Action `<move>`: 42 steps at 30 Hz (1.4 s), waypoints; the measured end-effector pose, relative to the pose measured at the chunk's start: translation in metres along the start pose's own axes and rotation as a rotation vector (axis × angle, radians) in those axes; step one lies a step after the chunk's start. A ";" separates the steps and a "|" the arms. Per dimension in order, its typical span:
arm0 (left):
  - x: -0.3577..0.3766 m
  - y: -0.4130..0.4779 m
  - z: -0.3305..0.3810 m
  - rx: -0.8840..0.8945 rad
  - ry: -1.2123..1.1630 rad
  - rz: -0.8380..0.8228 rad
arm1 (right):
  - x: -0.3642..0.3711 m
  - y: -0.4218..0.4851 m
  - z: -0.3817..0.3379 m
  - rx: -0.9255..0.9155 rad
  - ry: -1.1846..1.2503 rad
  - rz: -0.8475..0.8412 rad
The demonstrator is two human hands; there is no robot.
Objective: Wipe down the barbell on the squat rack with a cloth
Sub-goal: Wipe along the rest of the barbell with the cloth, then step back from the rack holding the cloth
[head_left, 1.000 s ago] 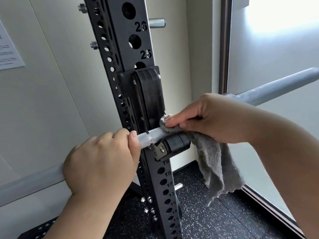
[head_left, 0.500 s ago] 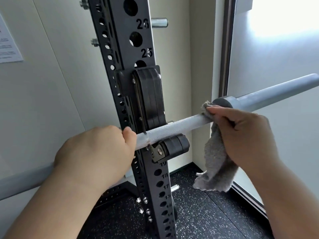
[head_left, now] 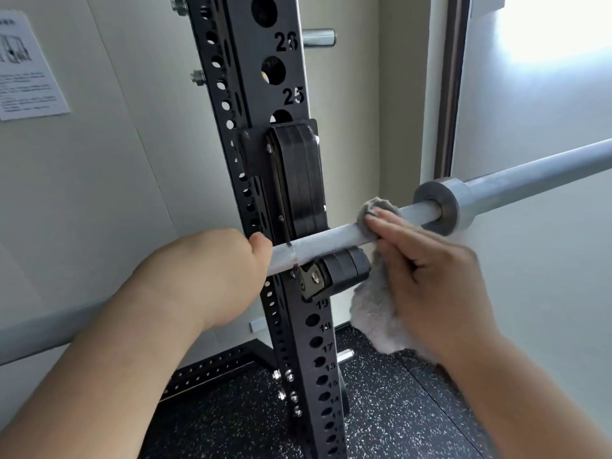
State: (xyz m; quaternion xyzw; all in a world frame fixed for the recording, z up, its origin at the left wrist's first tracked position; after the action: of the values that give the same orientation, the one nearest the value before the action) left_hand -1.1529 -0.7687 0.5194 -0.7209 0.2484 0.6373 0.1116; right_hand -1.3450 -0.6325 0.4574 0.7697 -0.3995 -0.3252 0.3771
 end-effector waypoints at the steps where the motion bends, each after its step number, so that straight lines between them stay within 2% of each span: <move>1: -0.002 -0.002 0.001 0.011 0.014 0.012 | -0.008 0.003 0.007 0.035 -0.004 0.038; 4: -0.003 -0.002 -0.002 -0.066 -0.071 0.040 | -0.025 0.005 0.015 0.189 -0.097 0.240; 5: -0.004 -0.004 -0.004 -0.067 -0.052 0.074 | -0.020 0.003 0.010 0.193 -0.078 0.232; 7: -0.004 -0.016 -0.002 -0.040 0.043 0.159 | 0.001 -0.008 -0.004 0.116 0.001 0.029; 9: -0.002 -0.023 -0.002 -0.037 0.127 0.338 | 0.016 -0.019 -0.017 0.074 -0.003 -0.208; 12: 0.003 -0.038 -0.006 0.054 0.092 0.600 | 0.014 -0.025 -0.022 0.111 -0.060 -0.326; 14: 0.010 -0.051 -0.010 0.119 0.034 0.620 | 0.009 -0.029 -0.031 0.141 -0.065 -0.302; 20: 0.044 -0.094 -0.034 0.313 -0.072 0.556 | -0.007 -0.041 -0.070 0.286 -0.165 -0.063; 25: 0.067 -0.124 -0.086 0.554 -0.173 0.645 | 0.000 -0.065 -0.103 0.361 -0.371 -0.088; 27: 0.082 -0.132 -0.115 0.562 -0.224 0.612 | 0.013 -0.076 -0.122 0.365 -0.419 -0.151; 30: 0.103 -0.142 -0.163 0.411 -0.295 0.322 | 0.044 -0.091 -0.154 0.308 -0.416 -0.283; 32: 0.116 -0.149 -0.192 0.331 -0.270 0.190 | 0.065 -0.098 -0.170 0.295 -0.411 -0.371; 36: 0.133 -0.171 -0.236 0.260 -0.293 0.047 | 0.103 -0.120 -0.198 0.312 -0.418 -0.520; 42: 0.145 -0.222 -0.270 0.212 -0.312 -0.075 | 0.128 -0.156 -0.231 0.378 -0.437 -0.566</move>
State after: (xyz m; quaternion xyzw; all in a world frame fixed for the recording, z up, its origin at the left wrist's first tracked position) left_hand -0.7998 -0.7402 0.3872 -0.6063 0.2668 0.7071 0.2475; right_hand -1.0414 -0.6065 0.4172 0.8178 -0.2952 -0.4930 0.0305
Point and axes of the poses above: each hand's wrist, its own y-axis towards the middle knuckle, its own x-axis out of the palm, z = x × y, the point moved 4 cm from there along y, towards the middle knuckle, and after that the axes turned 9 degrees about y, right-handed, at the moved point
